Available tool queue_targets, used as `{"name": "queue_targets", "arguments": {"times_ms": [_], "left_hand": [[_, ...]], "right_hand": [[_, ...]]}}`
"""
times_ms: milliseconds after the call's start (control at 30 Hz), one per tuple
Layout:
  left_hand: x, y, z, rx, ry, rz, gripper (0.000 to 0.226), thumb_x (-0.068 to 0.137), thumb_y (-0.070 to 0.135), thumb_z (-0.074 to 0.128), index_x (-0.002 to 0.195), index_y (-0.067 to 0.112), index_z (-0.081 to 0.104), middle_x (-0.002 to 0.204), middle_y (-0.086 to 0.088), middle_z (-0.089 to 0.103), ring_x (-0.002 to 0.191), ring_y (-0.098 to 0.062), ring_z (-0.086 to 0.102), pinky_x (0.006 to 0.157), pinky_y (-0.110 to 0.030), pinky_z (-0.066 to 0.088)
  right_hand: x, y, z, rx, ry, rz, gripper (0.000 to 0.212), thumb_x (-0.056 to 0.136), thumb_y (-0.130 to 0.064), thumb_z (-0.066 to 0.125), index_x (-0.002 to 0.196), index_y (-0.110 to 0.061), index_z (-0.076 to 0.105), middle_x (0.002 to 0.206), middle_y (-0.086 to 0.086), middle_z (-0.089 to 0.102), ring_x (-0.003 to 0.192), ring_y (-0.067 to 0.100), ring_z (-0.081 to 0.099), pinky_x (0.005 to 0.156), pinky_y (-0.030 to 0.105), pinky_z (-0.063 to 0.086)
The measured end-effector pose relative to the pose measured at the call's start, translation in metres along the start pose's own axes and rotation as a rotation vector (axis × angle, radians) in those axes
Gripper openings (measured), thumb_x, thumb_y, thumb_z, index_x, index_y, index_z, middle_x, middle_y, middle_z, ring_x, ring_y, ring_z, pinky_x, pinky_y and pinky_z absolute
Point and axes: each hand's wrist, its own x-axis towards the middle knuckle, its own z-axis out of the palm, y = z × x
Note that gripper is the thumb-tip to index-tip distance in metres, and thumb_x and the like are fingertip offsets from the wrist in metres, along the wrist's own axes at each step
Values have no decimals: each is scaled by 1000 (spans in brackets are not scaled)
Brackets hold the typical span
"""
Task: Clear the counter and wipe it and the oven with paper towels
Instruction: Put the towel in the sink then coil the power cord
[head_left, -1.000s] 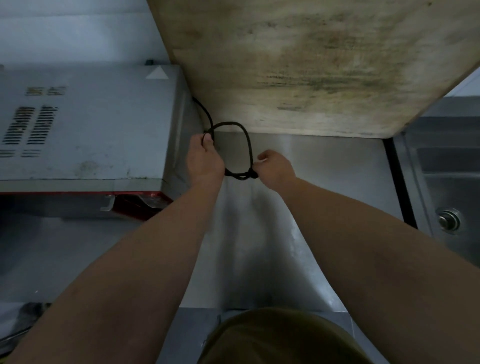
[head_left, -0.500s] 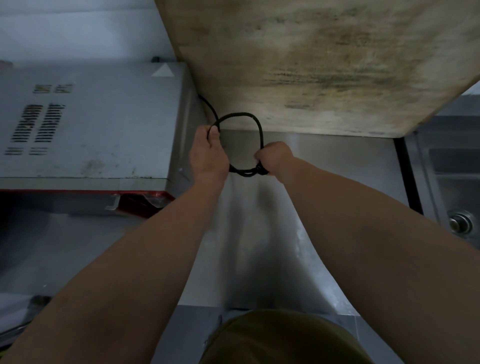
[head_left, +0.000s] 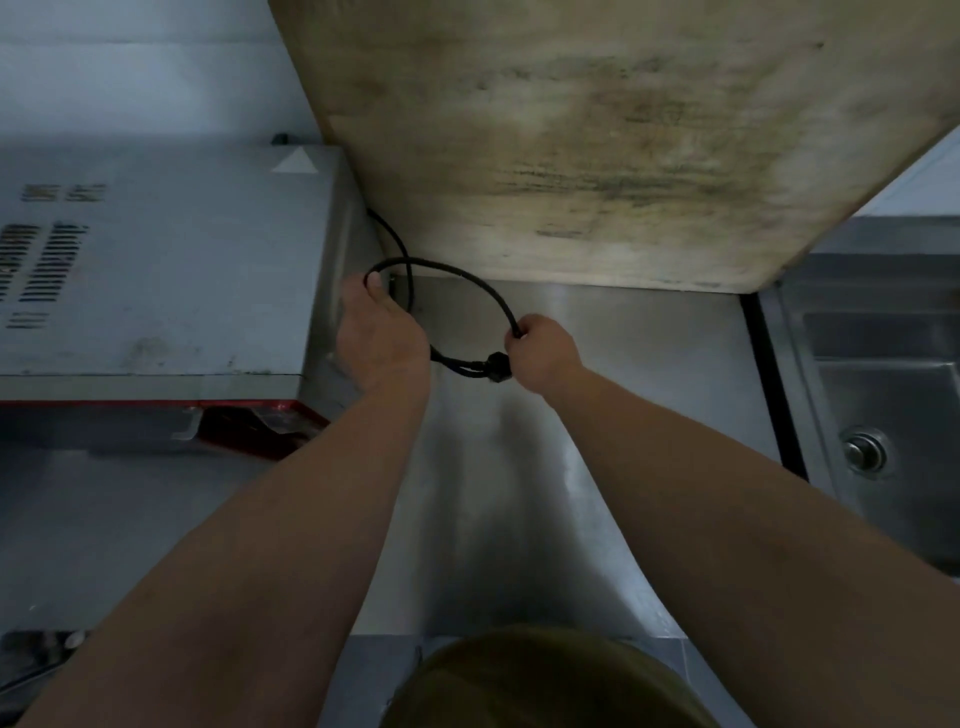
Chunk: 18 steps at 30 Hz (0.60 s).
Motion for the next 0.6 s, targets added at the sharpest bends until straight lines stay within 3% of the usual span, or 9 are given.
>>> {"name": "queue_targets", "arguments": {"times_ms": [133,300,400,500,600], "left_hand": [[-5,0,-1,84,-66,86,39,109,39,23,119,10,49,88,-2,50,85,-20,49,75,-29,27],[-7,-4,9,18,-94,82,35,109,37,30,122,10,48,95,-7,55,85,-22,49,73,-32,32],[-17,-1,18,-2,-130,131,36,107,32,37,130,9,51,117,-13,62,103,-29,56,82,-34,38],[-29,-7,27,157,-107,455,46,100,22,51,143,7,47,145,-22,45,131,-37,44,106,-45,37],[-40,-7,30,371,-83,840,55,91,23,58,145,17,49,150,-23,38,135,-41,40,104,-54,37]], "right_hand": [[-11,8,-1,195,31,98,14,98,-21,51,95,-9,58,88,12,63,80,33,66,70,46,59],[-18,9,-12,384,50,216,15,98,-14,53,108,-4,56,89,10,58,92,38,65,74,55,59],[-15,14,-20,367,79,279,26,92,-10,61,116,0,57,104,20,62,99,40,65,82,53,57],[-15,21,-28,395,118,298,24,95,-10,54,117,-1,57,107,22,62,96,41,65,78,53,58],[-14,25,-33,389,143,274,15,97,-12,50,107,-4,58,97,21,63,89,40,68,76,52,59]]}}
